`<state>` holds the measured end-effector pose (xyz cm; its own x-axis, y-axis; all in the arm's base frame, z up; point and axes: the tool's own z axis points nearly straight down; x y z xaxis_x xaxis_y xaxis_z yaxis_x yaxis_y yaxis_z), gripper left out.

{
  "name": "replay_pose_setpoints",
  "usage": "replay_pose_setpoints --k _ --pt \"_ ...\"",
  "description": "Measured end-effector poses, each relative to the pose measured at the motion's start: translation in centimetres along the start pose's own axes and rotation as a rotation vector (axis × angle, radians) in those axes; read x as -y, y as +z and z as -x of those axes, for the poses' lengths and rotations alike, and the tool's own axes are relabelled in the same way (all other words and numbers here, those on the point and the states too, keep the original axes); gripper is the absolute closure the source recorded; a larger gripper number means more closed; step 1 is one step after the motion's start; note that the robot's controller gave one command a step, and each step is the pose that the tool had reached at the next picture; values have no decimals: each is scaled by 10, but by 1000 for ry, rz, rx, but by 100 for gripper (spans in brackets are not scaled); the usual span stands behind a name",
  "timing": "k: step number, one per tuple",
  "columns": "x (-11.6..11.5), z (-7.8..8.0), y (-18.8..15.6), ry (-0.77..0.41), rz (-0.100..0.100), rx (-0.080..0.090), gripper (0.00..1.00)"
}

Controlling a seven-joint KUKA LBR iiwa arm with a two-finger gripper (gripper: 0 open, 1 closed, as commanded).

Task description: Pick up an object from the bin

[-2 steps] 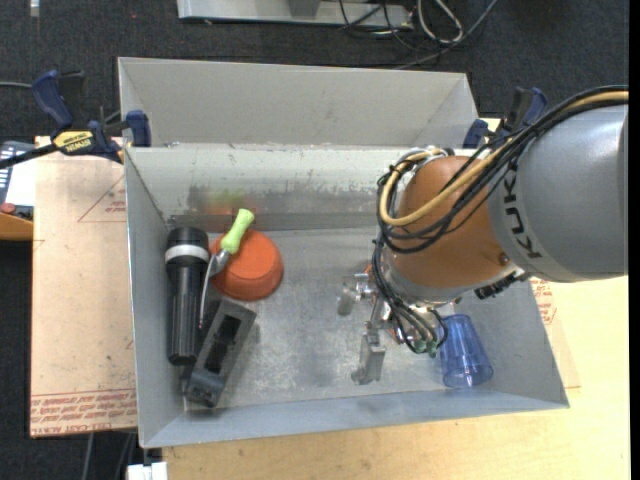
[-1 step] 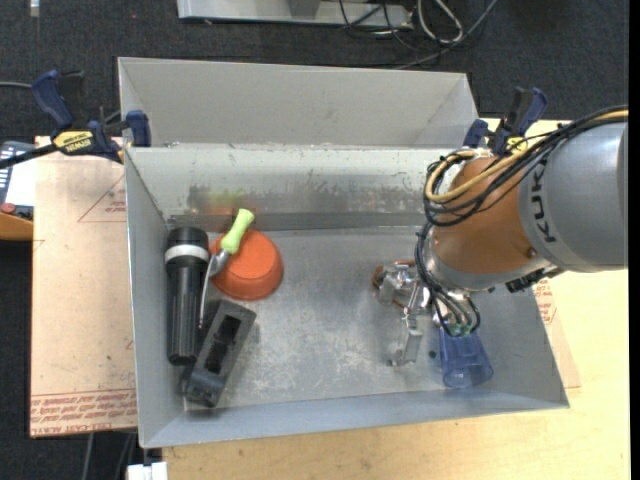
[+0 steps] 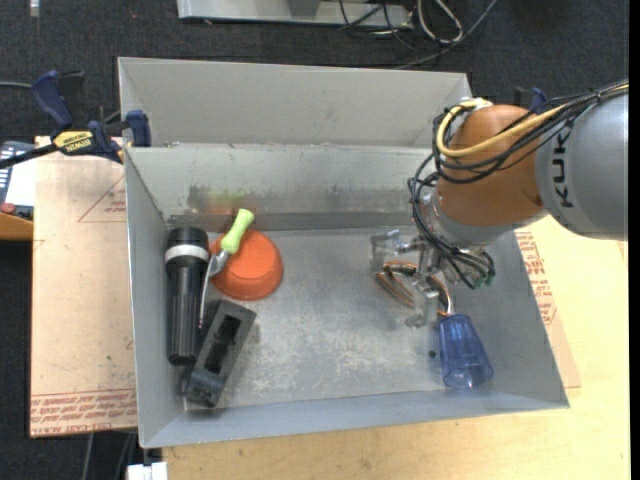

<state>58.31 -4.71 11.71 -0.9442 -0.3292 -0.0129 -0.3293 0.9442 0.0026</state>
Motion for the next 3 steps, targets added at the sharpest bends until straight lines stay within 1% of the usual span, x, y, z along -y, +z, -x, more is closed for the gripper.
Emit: replay_pose_setpoints --k 1,2,3 --pt "76 11 17 341 -4 -11 0" --pt "82 31 48 9 4 -1 0" --pt "67 6 46 582 -3 -6 100"
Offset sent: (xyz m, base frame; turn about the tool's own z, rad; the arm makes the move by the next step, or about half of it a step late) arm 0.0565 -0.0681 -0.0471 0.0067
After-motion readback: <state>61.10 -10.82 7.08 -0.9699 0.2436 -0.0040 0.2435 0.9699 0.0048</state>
